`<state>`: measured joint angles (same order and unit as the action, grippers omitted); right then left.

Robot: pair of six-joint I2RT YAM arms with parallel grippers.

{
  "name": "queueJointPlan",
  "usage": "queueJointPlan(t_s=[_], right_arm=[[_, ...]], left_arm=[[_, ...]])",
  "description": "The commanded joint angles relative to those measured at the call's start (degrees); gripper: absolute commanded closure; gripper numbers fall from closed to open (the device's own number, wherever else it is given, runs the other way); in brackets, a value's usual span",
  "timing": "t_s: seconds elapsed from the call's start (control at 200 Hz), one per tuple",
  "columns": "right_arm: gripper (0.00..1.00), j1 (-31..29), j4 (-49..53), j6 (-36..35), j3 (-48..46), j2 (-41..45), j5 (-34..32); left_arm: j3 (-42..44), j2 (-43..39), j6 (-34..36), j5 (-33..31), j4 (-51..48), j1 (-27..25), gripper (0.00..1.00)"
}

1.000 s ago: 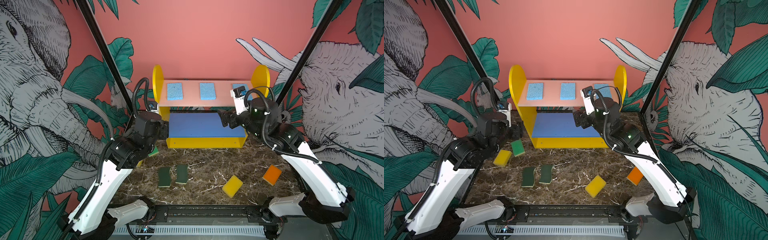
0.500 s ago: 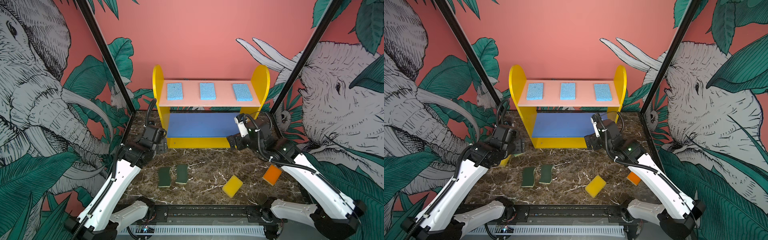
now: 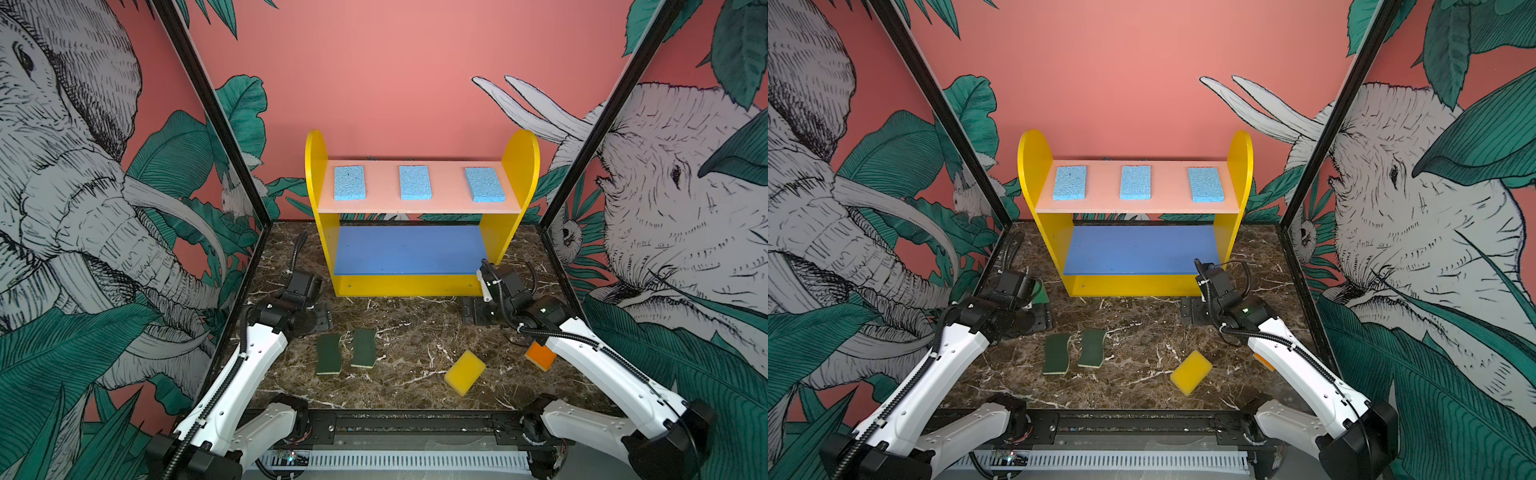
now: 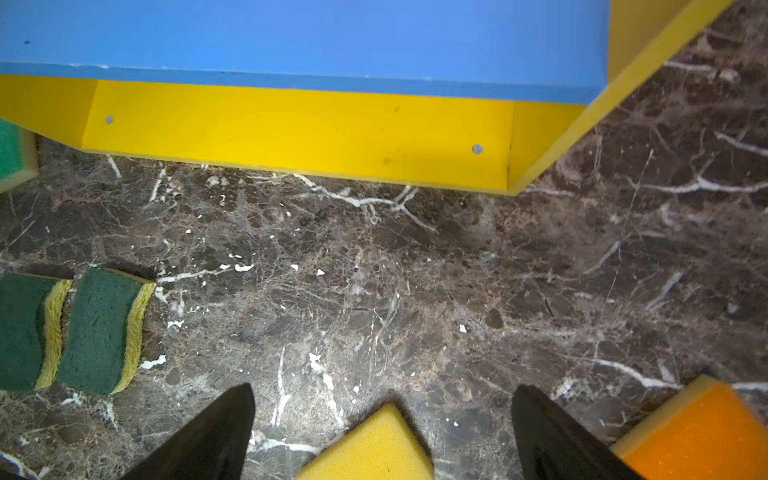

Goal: Place and organize the cleaning sponges onto the shelf
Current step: 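Lower both grippers down toward the green scrub sponges on the table, then close the left gripper on a green scrub sponge and lift it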

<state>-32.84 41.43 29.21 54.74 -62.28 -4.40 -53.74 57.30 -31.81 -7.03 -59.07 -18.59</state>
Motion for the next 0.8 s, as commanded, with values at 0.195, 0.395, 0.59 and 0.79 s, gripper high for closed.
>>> queueJointPlan(t_s=[0.195,0.395,0.59,0.79], right_arm=[[0.01,0.23,-7.81,9.53,-6.2,-1.71,3.73],[0.01,0.23,-10.4,10.1,-5.25,-6.13,3.94],[0.01,0.23,-11.27,9.55,-4.63,-8.56,4.4],[0.01,0.23,-13.02,9.59,-4.64,-9.24,4.57]], left_arm=[[10.22,-9.69,-11.58,2.75,-1.36,-0.94,0.26],[14.64,-6.47,-13.39,4.98,2.23,-6.81,0.23],[17.78,-3.89,-13.7,5.64,4.97,-8.41,0.19],[23.32,-3.8,-15.03,7.22,9.53,-8.61,0.13]])
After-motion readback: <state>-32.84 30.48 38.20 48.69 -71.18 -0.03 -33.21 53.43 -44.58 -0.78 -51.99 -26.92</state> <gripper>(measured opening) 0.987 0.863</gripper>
